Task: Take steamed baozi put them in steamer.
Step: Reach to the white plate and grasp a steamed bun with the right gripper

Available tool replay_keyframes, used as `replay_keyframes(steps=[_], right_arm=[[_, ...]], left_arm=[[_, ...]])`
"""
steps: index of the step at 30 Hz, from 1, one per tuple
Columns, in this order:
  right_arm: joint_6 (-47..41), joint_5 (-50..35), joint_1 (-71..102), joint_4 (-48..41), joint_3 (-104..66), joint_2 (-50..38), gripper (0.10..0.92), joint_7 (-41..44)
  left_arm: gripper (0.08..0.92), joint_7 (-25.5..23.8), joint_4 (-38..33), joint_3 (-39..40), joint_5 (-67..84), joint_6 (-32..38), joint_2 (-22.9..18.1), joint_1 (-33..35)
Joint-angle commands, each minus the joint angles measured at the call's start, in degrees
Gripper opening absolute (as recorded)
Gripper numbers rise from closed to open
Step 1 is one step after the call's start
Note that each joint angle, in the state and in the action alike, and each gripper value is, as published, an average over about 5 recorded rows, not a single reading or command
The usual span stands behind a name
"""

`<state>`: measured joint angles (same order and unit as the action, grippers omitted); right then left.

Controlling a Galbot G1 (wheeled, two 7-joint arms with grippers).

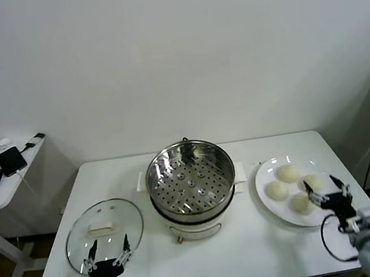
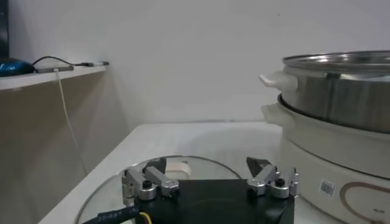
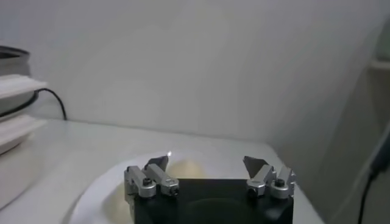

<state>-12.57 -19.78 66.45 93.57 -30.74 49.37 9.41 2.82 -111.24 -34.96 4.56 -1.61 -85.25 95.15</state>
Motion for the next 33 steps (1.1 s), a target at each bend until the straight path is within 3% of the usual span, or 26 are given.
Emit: replay_keyframes(steps=[1,5,8,13,20,33], right_arm=[[-5.2,6.05,-26.16,-10.43,20.85,-23.25,0.823,23.39],[4.9,9.55,-37.79,-14.37,37.1,-31.06,0.823,42.46],[13.28,11.92,-49.74,-18.39,49.82,-32.2,0.823,54.33],[19.12,14.17,-73.51,-27.6,76.34,-26.83,0.823,64.0],[19.45,14.25,-89.58,-39.64,96.37,-13.8,0.823,66.24],[18.86,18.81,-81.64,-61.24,91.36,5.42,0.823,59.83]], left_arm=[[0.823,-0.04,0.4,0.41,-0.05,0.21,0.01,0.04],[0.823,-0.04,0.49,0.62,-0.15,0.42,-0.05,0.29],[0.823,-0.03,0.55,0.69,-0.28,0.67,-0.07,0.55],[0.823,-0.04,0.3,0.61,-0.52,0.97,-0.15,1.18],[0.823,0.0,0.61,0.48,-0.84,1.51,-0.43,1.74],[0.823,-0.06,0.9,-0.46,-0.57,1.48,-0.82,1.45]])
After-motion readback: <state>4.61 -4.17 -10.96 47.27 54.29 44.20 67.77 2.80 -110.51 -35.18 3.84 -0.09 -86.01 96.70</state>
